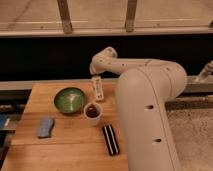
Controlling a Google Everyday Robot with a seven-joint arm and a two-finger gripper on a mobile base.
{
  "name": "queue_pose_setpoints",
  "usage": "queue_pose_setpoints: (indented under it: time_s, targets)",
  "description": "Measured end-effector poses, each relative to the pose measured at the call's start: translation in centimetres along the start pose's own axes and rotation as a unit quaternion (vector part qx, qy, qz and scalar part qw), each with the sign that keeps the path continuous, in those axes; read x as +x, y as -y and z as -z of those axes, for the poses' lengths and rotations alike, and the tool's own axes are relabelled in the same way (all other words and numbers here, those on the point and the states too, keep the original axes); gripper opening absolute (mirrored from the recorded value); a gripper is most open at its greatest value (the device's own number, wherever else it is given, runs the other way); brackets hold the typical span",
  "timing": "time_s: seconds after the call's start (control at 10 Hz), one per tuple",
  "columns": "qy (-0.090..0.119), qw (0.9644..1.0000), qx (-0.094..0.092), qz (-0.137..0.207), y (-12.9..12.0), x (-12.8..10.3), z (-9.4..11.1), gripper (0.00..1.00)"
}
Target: Stand the bottle upright
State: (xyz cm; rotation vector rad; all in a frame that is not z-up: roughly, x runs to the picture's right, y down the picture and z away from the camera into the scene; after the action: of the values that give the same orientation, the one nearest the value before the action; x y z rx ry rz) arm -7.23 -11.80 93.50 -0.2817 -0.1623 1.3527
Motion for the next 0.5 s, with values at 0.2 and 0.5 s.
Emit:
queue_pose_setpoints:
  time_s: [0.2, 0.5]
  targets:
    - [0.007, 0.9999, 0.007, 0.007, 0.26, -0.47, 0.14, 0.00]
    - [0.016, 0.9996, 0.013, 0.018, 0.09, -1.12, 0.22, 0.00]
